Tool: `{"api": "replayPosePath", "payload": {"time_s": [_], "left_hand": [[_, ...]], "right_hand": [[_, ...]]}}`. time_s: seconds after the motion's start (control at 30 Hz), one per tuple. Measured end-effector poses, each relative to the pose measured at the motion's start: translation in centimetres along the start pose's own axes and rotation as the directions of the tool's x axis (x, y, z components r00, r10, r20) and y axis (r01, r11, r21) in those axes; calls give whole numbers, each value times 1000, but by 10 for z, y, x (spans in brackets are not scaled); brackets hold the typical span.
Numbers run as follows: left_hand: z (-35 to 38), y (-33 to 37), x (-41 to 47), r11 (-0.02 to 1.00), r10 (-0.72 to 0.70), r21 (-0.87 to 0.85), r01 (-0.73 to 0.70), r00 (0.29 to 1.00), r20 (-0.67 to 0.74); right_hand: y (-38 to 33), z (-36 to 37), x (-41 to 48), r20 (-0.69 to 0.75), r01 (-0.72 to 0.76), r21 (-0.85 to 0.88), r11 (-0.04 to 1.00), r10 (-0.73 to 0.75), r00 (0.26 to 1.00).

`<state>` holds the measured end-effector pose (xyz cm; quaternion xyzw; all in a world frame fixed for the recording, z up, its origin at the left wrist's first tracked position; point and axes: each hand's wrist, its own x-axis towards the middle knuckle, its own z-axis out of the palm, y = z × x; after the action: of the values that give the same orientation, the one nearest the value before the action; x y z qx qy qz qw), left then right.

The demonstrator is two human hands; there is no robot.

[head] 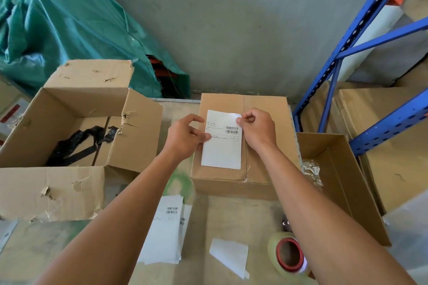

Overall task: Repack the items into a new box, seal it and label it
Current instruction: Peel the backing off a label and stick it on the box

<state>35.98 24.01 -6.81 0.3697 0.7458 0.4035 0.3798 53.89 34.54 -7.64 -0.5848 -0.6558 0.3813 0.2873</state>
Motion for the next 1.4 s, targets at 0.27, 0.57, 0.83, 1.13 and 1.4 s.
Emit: {"api": "replayPosePath", "payload": {"time_s": [0.27, 0.57, 0.83, 1.13, 1.4], "left_hand": [[0, -6, 2, 995, 20, 94, -19, 1000, -10], [3, -1, 7, 994, 7, 106, -3, 999, -38], [5, -4, 11, 991, 6, 131, 2, 998, -59], [6, -2, 16, 985, -3, 171, 16, 997, -75], [6, 0, 16, 981, -23, 191, 37, 997, -73]], "right_hand": [[2, 10, 6, 1, 33, -68, 997, -33, 999], [3, 11, 13, -24, 14, -128, 992, -17, 1000], [3, 14, 14, -32, 22, -181, 983, -28, 999], [3, 16, 15, -44, 23, -228, 973, -34, 998], [3, 16, 14, -35, 24, -253, 967, -33, 999]]}}
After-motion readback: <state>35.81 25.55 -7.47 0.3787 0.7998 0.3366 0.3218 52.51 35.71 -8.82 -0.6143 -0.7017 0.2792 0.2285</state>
